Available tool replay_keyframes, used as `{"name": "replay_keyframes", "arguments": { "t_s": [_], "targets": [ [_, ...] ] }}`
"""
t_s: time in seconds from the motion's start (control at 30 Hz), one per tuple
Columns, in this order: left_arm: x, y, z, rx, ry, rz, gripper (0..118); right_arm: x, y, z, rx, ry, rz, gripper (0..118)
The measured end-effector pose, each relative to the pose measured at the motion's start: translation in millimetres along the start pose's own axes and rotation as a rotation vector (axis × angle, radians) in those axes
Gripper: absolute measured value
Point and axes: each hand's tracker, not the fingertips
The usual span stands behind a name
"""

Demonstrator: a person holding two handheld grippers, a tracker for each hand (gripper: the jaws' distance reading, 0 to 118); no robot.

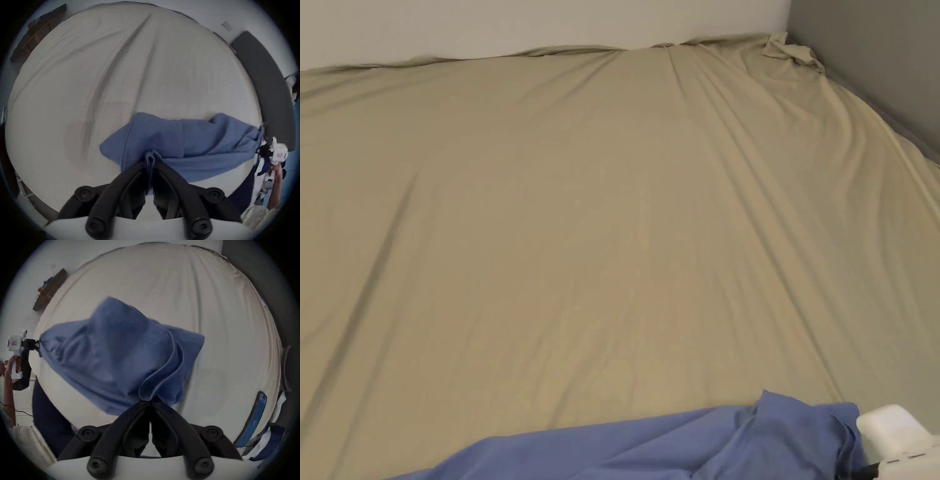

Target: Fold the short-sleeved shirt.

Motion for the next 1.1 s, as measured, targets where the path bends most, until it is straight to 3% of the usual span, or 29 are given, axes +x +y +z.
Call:
{"name": "replay_keyframes", "arguments": {
  "t_s": [0.13, 0.23, 0.27, 0.3, 0.33, 0.37, 0.4, 0.43, 0.6, 0.63, 0.67, 0.7, 0.73, 0.77, 0.8, 0.87, 0.93, 0.97, 1.0, 1.07, 1.1],
  "targets": [
    [14, 0, -6, 0.024, 0.051, -0.019, 6, -3, 6, -13, 0.007, 0.003, -0.002, 3],
    [30, -2, -1, 0.044, 0.131, -0.060, 9, -8, 11, -11, -0.021, -0.035, 0.064, 3],
    [37, -3, 7, 0.060, 0.163, -0.055, 35, -9, 14, -5, -0.034, -0.037, 0.080, 7],
    [44, -4, 20, 0.086, 0.154, -0.054, 70, -8, 14, 6, -0.038, -0.026, 0.113, 21],
    [50, -6, 34, 0.132, 0.133, -0.057, 101, -8, 14, 22, -0.025, -0.005, 0.121, 50],
    [43, -5, 43, 0.180, 0.111, -0.060, 108, -9, 13, 36, -0.003, 0.012, 0.117, 101],
    [48, -5, 58, 0.239, 0.082, -0.047, 108, -10, 14, 54, 0.052, 0.016, 0.120, 118],
    [53, -7, 70, 0.296, 0.030, -0.023, 108, -14, 16, 77, 0.147, 0.034, 0.118, 118],
    [77, -10, 60, 0.297, -0.023, 0.001, 108, -35, 41, 109, 0.346, 0.061, -0.013, 115],
    [84, -10, 48, 0.269, -0.010, -0.003, 108, -43, 45, 106, 0.367, 0.047, -0.011, 105],
    [88, -9, 37, 0.214, 0.023, 0.004, 105, -49, 46, 102, 0.377, 0.044, -0.004, 67],
    [91, -10, 27, 0.167, 0.040, 0.017, 91, -56, 48, 97, 0.385, 0.043, 0.007, 24],
    [94, -14, 21, 0.151, 0.009, 0.031, 56, -66, 47, 88, 0.408, 0.028, 0.016, 4],
    [95, -17, 18, 0.167, -0.030, 0.068, 0, -72, 45, 84, 0.437, -0.012, 0.011, 4],
    [94, -21, 17, 0.202, -0.062, 0.106, 0, -80, 42, 80, 0.449, -0.016, -0.004, 4],
    [89, -25, 21, 0.207, -0.078, 0.104, 0, -90, 42, 74, 0.416, 0.066, 0.033, 4],
    [68, -28, 34, 0.241, -0.214, 0.131, 0, -96, 41, 72, 0.416, 0.155, 0.027, 4],
    [51, -29, 37, 0.251, -0.289, 0.177, 3, -97, 41, 72, 0.414, 0.191, 0.036, 4],
    [30, -30, 40, 0.240, -0.359, 0.218, 22, -95, 42, 73, 0.410, 0.229, 0.045, 4],
    [-12, -28, 45, 0.249, -0.479, 0.263, 118, -91, 45, 74, 0.409, 0.302, 0.063, 4],
    [-31, -27, 40, 0.213, -0.521, 0.242, 118, -88, 45, 75, 0.417, 0.342, 0.078, 4]
  ]
}}
